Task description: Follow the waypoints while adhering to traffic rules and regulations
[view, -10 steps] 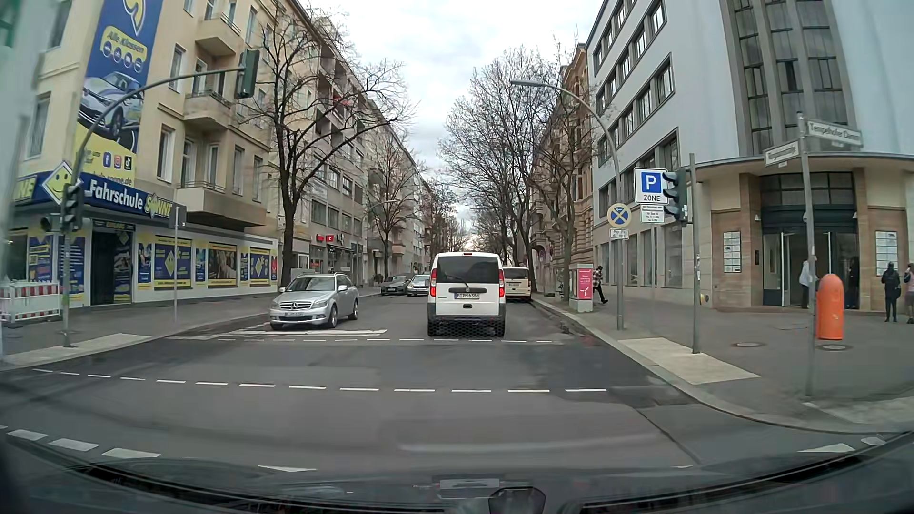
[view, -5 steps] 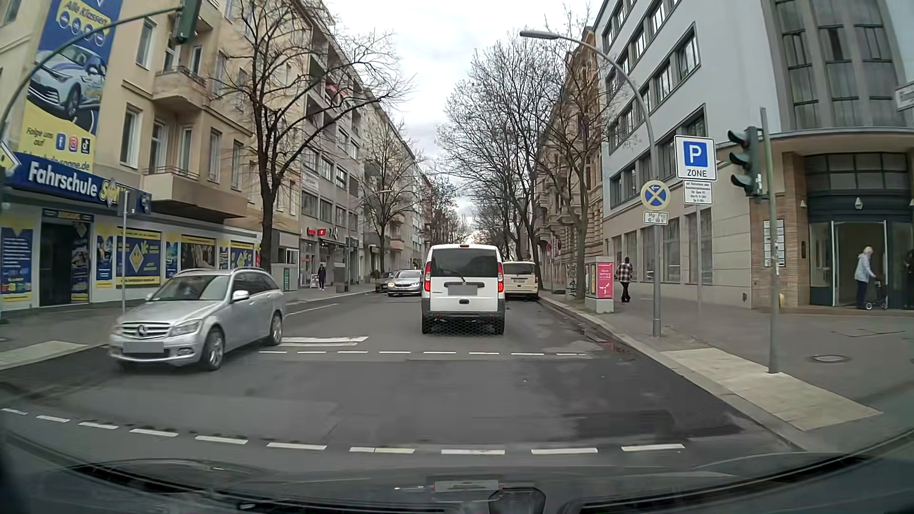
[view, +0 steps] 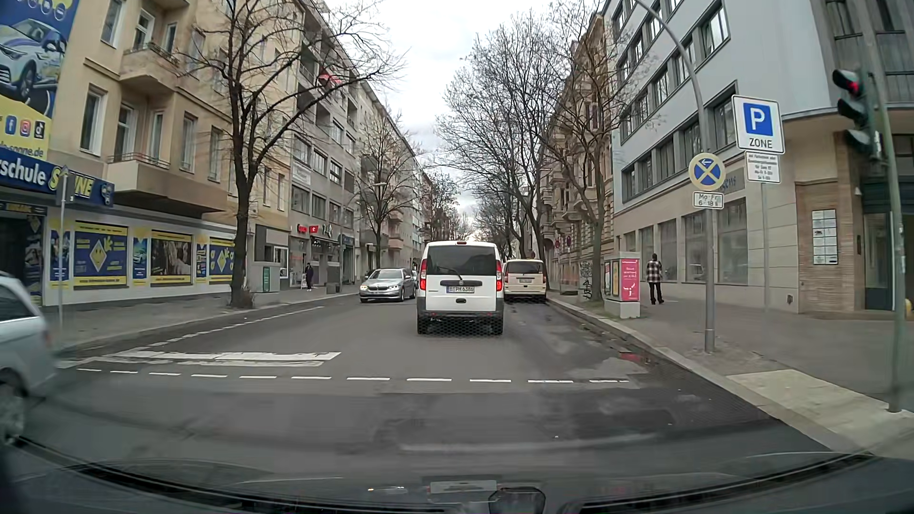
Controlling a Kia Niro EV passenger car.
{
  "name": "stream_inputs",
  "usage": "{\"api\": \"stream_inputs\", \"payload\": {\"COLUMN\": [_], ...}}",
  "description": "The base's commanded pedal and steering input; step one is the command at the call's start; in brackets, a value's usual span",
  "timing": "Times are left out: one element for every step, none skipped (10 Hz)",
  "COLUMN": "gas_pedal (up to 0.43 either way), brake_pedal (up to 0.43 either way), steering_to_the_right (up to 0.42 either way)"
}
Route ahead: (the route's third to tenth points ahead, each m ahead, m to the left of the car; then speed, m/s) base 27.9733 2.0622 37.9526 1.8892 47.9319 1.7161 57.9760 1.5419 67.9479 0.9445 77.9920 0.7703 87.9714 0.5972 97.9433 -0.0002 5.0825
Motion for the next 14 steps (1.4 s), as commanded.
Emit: {"api": "stream_inputs", "payload": {"gas_pedal": [0.000, 0.000, 0.000, 0.000, 0.000, 0.039, 0.039, 0.039, 0.039, 0.039, 0.039, 0.067, 0.079, 0.079], "brake_pedal": [0.012, 0.012, 0.012, 0.012, 0.012, 0.012, 0.012, 0.012, 0.012, 0.012, 0.012, 0.012, 0.012, 0.012], "steering_to_the_right": [-0.004, -0.004, -0.004, -0.004, -0.004, -0.004, -0.004, -0.005, -0.005, -0.007, -0.012, -0.014, -0.014, -0.014]}}
